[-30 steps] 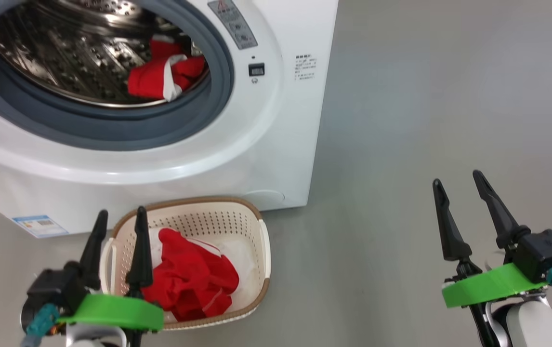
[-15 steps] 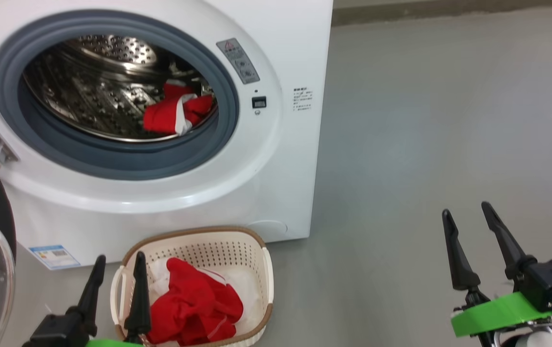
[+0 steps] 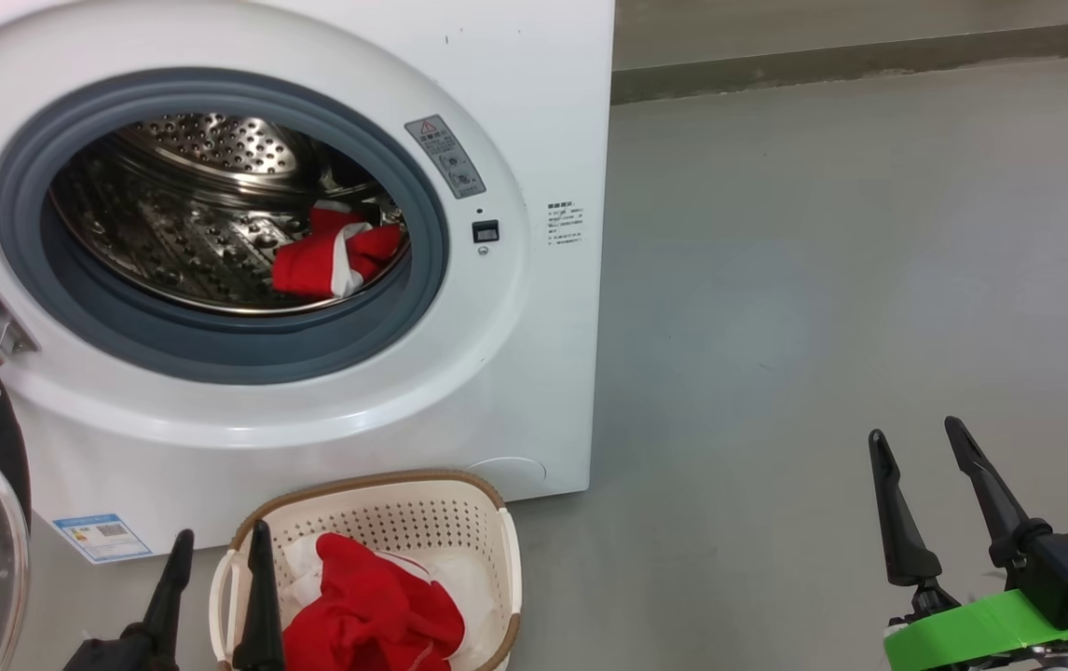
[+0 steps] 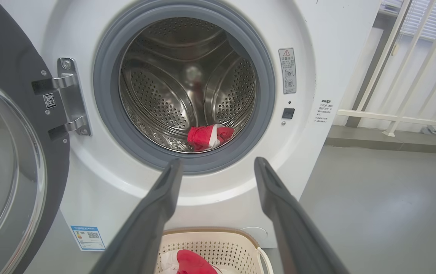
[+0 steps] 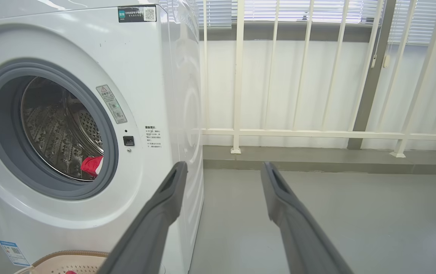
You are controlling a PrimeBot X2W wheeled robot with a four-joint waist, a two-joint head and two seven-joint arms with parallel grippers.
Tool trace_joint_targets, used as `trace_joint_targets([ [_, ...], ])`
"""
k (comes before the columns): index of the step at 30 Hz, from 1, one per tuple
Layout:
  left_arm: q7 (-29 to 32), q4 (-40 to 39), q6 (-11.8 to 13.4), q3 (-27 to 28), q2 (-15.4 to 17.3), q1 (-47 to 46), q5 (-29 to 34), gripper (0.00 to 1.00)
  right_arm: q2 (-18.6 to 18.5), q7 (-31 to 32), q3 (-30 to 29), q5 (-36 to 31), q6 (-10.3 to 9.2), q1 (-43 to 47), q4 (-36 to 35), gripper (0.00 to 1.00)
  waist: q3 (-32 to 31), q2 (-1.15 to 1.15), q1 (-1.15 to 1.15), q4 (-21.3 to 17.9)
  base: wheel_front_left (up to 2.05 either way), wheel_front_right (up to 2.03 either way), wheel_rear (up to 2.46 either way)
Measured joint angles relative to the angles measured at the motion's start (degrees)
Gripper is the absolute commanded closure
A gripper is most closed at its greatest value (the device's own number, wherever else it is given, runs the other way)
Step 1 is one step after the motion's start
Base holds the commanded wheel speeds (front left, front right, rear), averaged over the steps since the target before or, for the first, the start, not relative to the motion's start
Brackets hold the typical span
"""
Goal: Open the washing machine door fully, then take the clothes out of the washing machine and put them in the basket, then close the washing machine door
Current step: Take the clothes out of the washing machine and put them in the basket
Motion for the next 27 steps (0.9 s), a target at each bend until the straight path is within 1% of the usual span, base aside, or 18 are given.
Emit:
trace_joint_targets([
  [3, 0.0, 0.0, 0.3, -0.6, 0.0, 0.0, 0.0, 0.00, 0.0, 0.0, 0.3, 0.0, 0.00, 0.0, 0.0, 0.00, -0.2, 0.00, 0.00, -0.2, 0.00, 0.00, 0.00],
  [27, 0.0, -0.1, 0.3, -1.4, 0.5, 0.0, -1.2, 0.00, 0.0, 0.0, 1.4, 0.0, 0.00, 0.0, 0.1, 0.00, 0.3, 0.00, 0.00, -0.2, 0.00, 0.00, 0.00],
])
